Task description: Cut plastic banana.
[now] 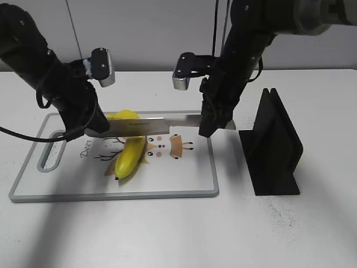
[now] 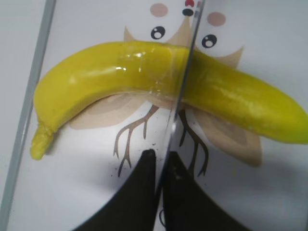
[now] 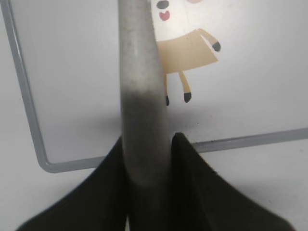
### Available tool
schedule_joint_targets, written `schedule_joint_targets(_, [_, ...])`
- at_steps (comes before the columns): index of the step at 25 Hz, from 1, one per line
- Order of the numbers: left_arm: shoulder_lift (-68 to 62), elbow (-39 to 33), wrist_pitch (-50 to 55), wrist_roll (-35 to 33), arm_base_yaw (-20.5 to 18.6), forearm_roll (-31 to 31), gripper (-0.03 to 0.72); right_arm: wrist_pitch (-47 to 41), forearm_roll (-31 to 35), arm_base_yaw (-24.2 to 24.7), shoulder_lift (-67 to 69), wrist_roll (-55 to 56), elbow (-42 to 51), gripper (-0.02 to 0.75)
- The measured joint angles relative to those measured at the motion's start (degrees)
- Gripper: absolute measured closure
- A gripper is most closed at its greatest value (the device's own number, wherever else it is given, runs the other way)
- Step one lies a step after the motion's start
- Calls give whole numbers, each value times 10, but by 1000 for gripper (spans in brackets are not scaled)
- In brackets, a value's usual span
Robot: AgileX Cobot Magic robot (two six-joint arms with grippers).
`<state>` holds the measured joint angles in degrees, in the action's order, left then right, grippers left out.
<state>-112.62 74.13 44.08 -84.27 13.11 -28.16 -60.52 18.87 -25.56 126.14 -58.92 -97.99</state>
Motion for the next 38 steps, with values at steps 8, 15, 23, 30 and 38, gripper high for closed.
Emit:
schedule_joint_targets(8, [113,-4,2,3,2,2,687,-36,-16,0,-86,6,-40,548])
schedule_joint_targets(15, [148,-4,21,10,2,2,667,-51,-13,-1,-108,4,-46,547])
schedule_joint_targets(23, [149,-4,15,32,-9,-47,87,-74,-57,12,-108,33,-46,574])
schedule_joint_targets(30, [169,-4,-6,134,-12,-52,74,-75,-52,11,-115,72,-46,574])
schedule_joint_targets(38, [225,-4,24,400,-41,63,95,-70,-47,11,-190,132,-46,574])
